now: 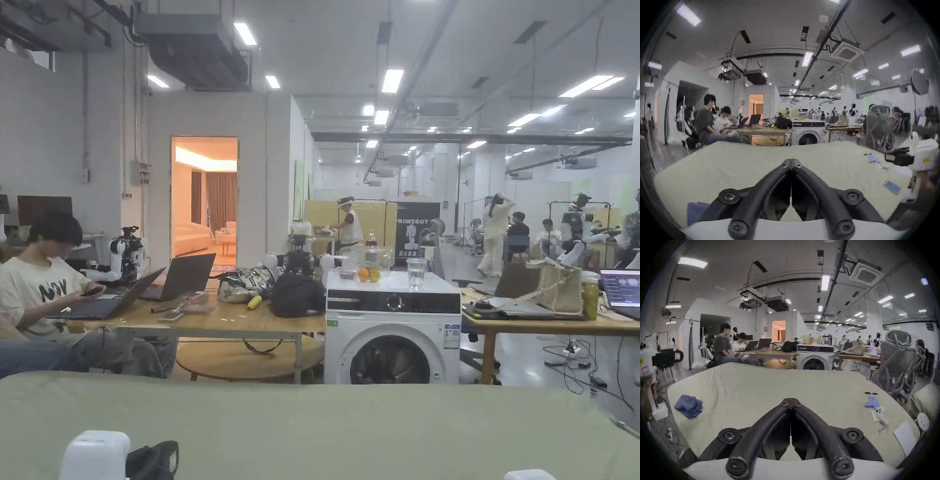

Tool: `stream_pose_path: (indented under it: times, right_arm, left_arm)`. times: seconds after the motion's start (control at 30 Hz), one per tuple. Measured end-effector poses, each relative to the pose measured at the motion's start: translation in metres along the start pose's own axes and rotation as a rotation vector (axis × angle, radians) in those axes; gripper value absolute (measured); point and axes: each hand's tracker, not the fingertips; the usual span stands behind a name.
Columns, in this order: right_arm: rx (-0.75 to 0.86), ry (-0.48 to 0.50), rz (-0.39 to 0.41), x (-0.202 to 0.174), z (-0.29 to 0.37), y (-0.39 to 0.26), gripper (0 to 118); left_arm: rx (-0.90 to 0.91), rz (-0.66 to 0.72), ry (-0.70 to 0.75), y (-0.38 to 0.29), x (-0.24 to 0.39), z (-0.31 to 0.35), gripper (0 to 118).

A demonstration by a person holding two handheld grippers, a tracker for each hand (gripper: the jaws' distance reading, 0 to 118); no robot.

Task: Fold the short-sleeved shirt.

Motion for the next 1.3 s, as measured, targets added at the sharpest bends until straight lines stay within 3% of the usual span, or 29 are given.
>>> stream_pose_path:
  times: [0.2,0.57,0.6,0.63,0.67,0.7,0.73,0.77,0.87,0.9,1.07,1.3]
  right_arm:
    - [0.020,-0.043,0.025,-0.006,-0.001,0.001,0]
    - [0.043,-0.059,-0.034,-0.009,0.009,0.001,0]
    - [0.061,-0.057,-0.046,-0.009,0.014,0.001,0]
    - [0.060,-0.072,-0.040,-0.013,0.016,0.002,15]
    - [0.055,-0.078,-0.039,-0.017,0.017,0.003,44]
    - [0.061,-0.081,-0.037,-0.021,0.018,0.003,78]
    - [0.074,-0.088,-0.038,-0.026,0.020,-0.001,115]
    - [0.125,-0.091,-0.051,-0.032,0.027,-0.005,118]
    - [0.083,-0.046,-0.027,-0.048,0.041,-0.005,118]
    - [0.085,-0.057,-0.015,-0.055,0.046,-0.006,118]
    - [0.146,-0.092,0.145,-0.070,0.057,-0.005,118]
    - [0.115,-0.111,0.066,-0.067,0.054,-0.006,118]
  left_arm:
    - [-0.011,-0.034,0.014,0.002,-0.001,0.002,0]
    - [-0.036,-0.079,0.040,0.009,0.009,0.008,0]
    - [-0.031,-0.099,0.047,0.010,0.011,0.011,11]
    - [-0.034,-0.111,0.066,0.012,0.016,0.015,41]
    - [-0.016,-0.108,0.083,0.013,0.020,0.018,71]
    - [0.008,-0.091,0.094,0.014,0.025,0.022,94]
    - [0.034,-0.080,0.081,0.015,0.030,0.027,99]
    - [0.048,-0.077,0.050,0.015,0.034,0.032,99]
    - [0.025,-0.122,0.052,0.011,0.049,0.046,101]
    - [0.039,-0.117,0.117,0.009,0.052,0.047,103]
    - [0.057,-0.138,0.165,-0.001,0.051,0.059,105]
    - [0.048,-0.047,0.118,-0.002,0.041,0.065,105]
